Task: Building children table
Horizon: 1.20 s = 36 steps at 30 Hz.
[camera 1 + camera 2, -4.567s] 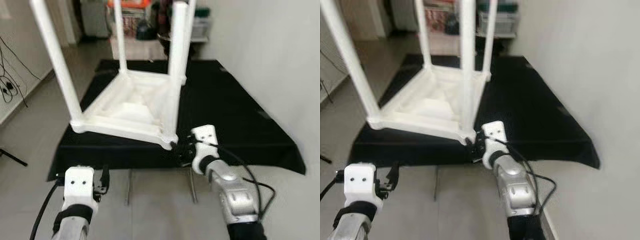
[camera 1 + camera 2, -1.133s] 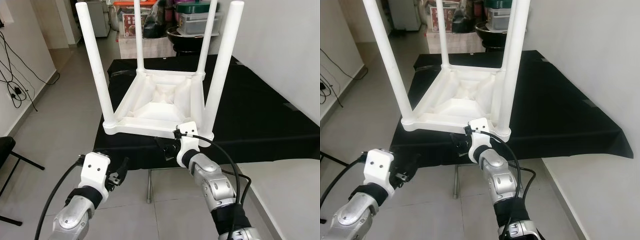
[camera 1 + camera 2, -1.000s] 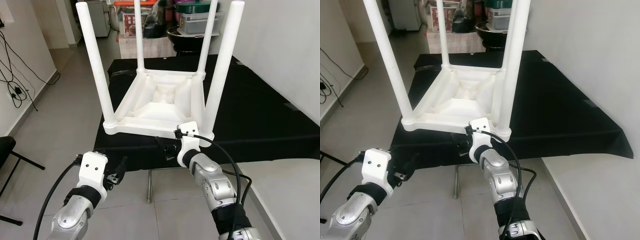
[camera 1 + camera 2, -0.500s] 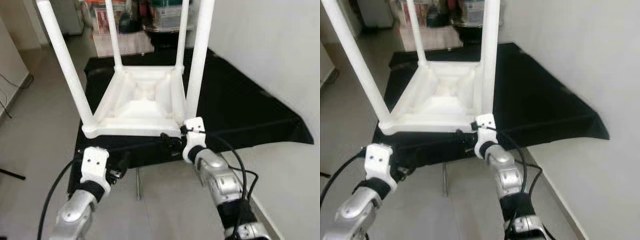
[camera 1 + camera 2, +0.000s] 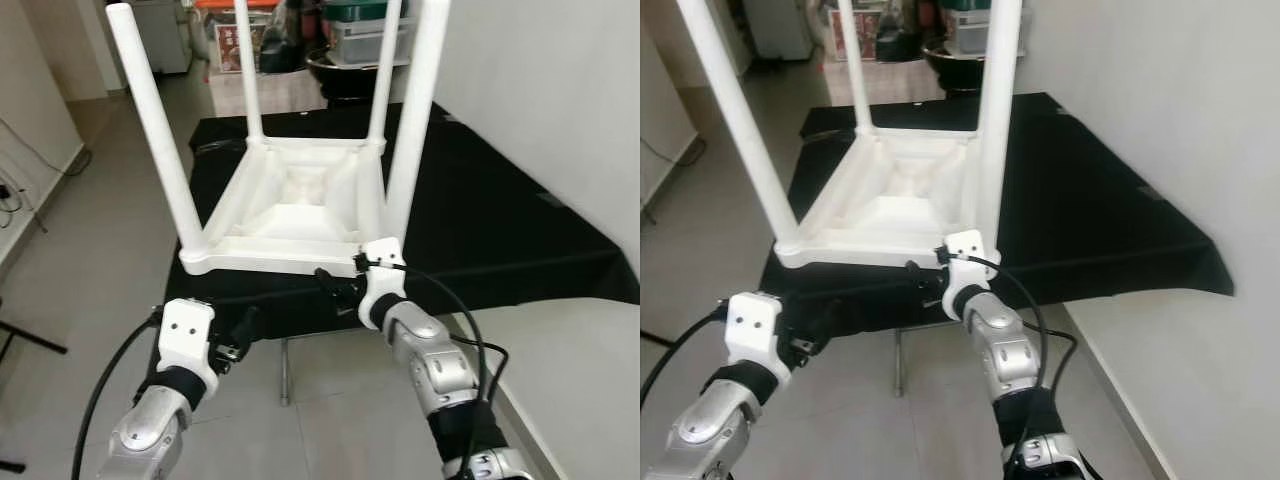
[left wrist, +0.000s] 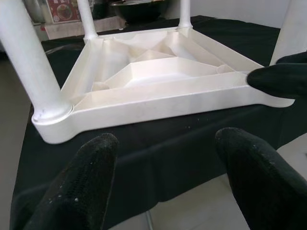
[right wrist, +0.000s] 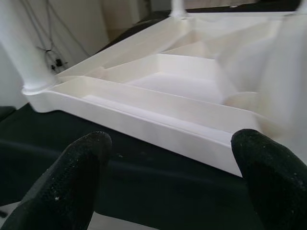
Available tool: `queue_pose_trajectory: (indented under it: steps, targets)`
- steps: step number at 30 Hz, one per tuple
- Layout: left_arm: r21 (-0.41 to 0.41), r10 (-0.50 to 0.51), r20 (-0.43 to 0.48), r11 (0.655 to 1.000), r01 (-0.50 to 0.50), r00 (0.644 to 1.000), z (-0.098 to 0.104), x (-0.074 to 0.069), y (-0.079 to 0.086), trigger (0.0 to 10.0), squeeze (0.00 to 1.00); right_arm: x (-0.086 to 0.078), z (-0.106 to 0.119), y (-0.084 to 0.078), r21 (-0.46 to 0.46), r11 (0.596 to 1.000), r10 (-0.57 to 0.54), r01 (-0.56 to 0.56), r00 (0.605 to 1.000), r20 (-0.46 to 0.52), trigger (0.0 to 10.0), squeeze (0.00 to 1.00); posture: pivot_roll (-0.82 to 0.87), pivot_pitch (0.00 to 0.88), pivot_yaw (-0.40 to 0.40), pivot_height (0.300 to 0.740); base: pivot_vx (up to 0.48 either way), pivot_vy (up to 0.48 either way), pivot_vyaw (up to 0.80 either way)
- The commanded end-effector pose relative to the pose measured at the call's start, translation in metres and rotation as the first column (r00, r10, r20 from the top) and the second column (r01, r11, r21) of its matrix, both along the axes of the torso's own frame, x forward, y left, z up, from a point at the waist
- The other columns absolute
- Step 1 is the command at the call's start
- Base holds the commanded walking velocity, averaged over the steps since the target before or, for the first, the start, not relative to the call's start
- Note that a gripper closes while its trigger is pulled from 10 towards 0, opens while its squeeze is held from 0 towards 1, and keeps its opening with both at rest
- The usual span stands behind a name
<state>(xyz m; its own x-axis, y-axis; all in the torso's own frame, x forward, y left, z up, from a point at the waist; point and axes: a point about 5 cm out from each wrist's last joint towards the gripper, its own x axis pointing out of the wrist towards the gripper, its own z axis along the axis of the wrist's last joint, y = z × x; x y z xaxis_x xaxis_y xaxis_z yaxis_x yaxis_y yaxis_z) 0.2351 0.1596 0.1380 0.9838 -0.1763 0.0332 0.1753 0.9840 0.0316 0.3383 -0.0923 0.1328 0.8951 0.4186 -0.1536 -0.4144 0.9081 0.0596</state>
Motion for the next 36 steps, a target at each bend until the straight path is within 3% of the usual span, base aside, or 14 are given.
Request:
queue_pose_trajectory:
  steps: [1, 17, 36]
  targets:
    - [0.006, 0.0, -0.017, 1.0, 0.0, 1.0, -0.0023, 0.0002, 0.0011, 10.0, 0.0, 0.0021, 0.0013, -0.0025, 0.014, 1.0, -0.011, 0.011, 1.0, -0.003, 10.0, 0.0, -0.04, 0.0, 0.009, 0.74, 0.0, 0.0, -0.8]
    - [0.023, 0.013, -0.024, 1.0, -0.012, 1.0, -0.0027, 0.0006, 0.0015, 10.0, 0.0, 0.0025, 0.0012, -0.0023, 0.012, 1.0, -0.007, 0.007, 1.0, -0.006, 10.0, 0.0, -0.03, 0.0, 0.008, 0.74, 0.0, 0.0, -0.15]
    - [0.008, 0.017, -0.004, 1.0, -0.017, 1.0, -0.0001, 0.0025, 0.0013, 10.0, 0.0, 0.0033, 0.0007, -0.002, 0.015, 1.0, -0.003, 0.003, 1.0, -0.013, 10.0, 0.0, -0.03, 0.0, 0.002, 0.74, 0.0, 0.0, -0.71]
